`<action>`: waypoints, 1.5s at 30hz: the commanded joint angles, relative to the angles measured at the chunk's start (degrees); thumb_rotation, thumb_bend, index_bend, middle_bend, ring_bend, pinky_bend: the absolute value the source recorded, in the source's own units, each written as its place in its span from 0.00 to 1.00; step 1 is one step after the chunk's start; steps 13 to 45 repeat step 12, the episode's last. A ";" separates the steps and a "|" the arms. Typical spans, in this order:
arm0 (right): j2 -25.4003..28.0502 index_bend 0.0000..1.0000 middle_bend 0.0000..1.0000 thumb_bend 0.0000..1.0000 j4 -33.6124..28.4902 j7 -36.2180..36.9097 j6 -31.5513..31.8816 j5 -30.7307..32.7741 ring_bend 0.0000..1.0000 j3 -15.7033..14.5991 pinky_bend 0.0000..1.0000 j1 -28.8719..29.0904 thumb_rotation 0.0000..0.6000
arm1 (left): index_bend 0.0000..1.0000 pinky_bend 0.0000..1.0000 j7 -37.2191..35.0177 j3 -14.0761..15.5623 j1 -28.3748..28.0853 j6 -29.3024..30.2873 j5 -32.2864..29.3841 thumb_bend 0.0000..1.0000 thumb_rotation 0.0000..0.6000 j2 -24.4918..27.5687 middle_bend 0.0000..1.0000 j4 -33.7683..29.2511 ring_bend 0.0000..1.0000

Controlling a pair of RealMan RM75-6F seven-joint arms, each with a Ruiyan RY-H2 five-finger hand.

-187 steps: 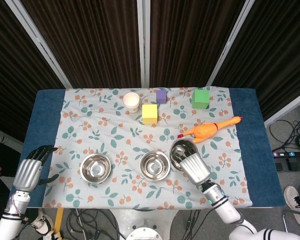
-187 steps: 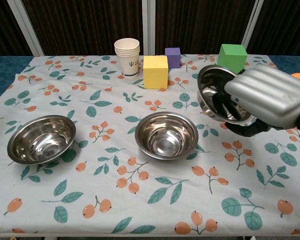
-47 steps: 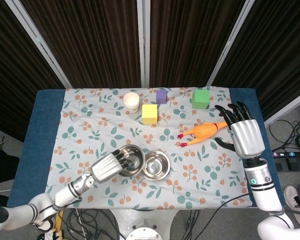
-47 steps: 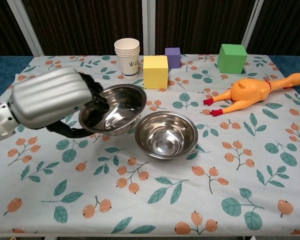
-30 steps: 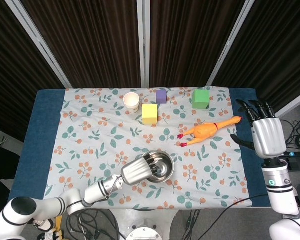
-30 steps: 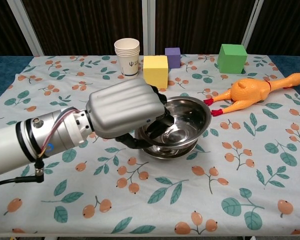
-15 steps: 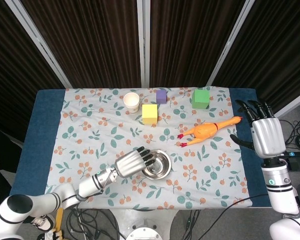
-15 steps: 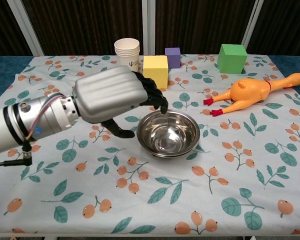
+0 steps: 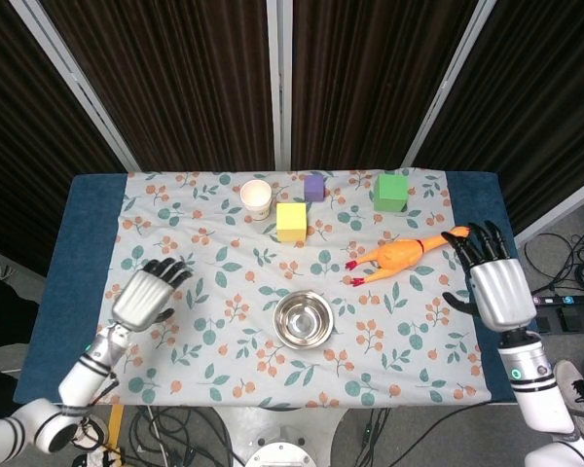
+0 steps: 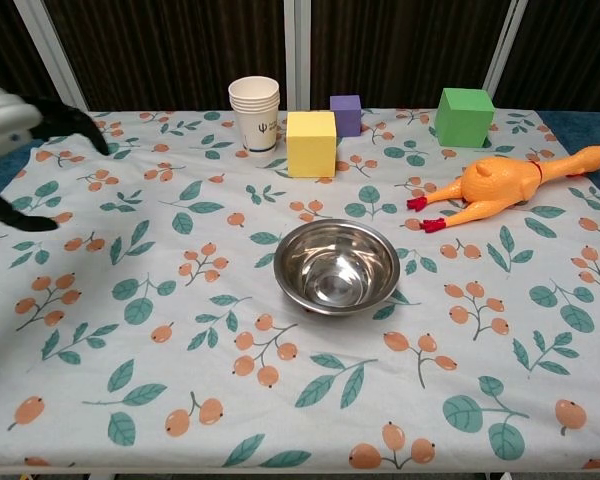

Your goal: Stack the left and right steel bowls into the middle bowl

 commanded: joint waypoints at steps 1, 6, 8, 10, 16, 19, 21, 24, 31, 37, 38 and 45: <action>-5.57 0.13 0.13 0.03 7.16 -0.11 0.44 -1.79 0.00 -4.35 0.00 -2.90 1.00 | 0.22 0.23 -1.34 1.02 6.93 -0.05 -8.83 0.09 1.00 5.80 0.18 -6.85 0.13; -8.63 0.11 0.10 0.03 12.48 2.50 3.03 -2.26 0.00 -5.53 0.00 -5.59 1.00 | 0.21 0.23 -1.93 0.82 11.16 6.37 -7.46 0.08 1.00 5.51 0.18 -5.57 0.13; -8.99 0.10 0.10 0.03 13.41 3.35 3.54 -2.31 0.00 -5.64 0.00 -6.20 1.00 | 0.21 0.23 -2.78 0.68 12.12 7.31 -7.26 0.08 1.00 5.49 0.18 -5.37 0.12; -9.13 0.10 0.10 0.03 13.86 4.03 3.84 -2.23 0.00 -5.58 0.00 -6.68 1.00 | 0.21 0.23 -3.09 0.64 12.76 7.40 -7.22 0.08 1.00 5.93 0.18 -5.59 0.12; -9.11 0.10 0.11 0.03 13.90 4.40 4.00 -2.25 0.00 -5.36 0.00 -6.89 1.00 | 0.21 0.23 -3.14 0.67 13.16 7.19 -7.02 0.08 1.00 6.32 0.18 -5.80 0.13; -9.11 0.10 0.11 0.03 13.90 4.40 4.00 -2.25 0.00 -5.36 0.00 -6.89 1.00 | 0.21 0.23 -3.14 0.67 13.16 7.19 -7.02 0.08 1.00 6.32 0.18 -5.80 0.13; -9.11 0.10 0.11 0.03 13.90 4.40 4.00 -2.25 0.00 -5.36 0.00 -6.89 1.00 | 0.21 0.23 -3.14 0.67 13.16 7.19 -7.02 0.08 1.00 6.32 0.18 -5.80 0.13; -9.11 0.10 0.11 0.03 13.90 4.40 4.00 -2.25 0.00 -5.36 0.00 -6.89 1.00 | 0.21 0.23 -3.14 0.67 13.16 7.19 -7.02 0.08 1.00 6.32 0.18 -5.80 0.13; -9.11 0.10 0.11 0.03 13.90 4.40 4.00 -2.25 0.00 -5.36 0.00 -6.89 1.00 | 0.21 0.23 -3.14 0.67 13.16 7.19 -7.02 0.08 1.00 6.32 0.18 -5.80 0.13; -9.11 0.10 0.11 0.03 13.90 4.40 4.00 -2.25 0.00 -5.36 0.00 -6.89 1.00 | 0.21 0.23 -3.14 0.67 13.16 7.19 -7.02 0.08 1.00 6.32 0.18 -5.80 0.13; -9.11 0.10 0.11 0.03 13.90 4.40 4.00 -2.25 0.00 -5.36 0.00 -6.89 1.00 | 0.21 0.23 -3.14 0.67 13.16 7.19 -7.02 0.08 1.00 6.32 0.18 -5.80 0.13; -9.11 0.10 0.11 0.03 13.90 4.40 4.00 -2.25 0.00 -5.36 0.00 -6.89 1.00 | 0.21 0.23 -3.14 0.67 13.16 7.19 -7.02 0.08 1.00 6.32 0.18 -5.80 0.13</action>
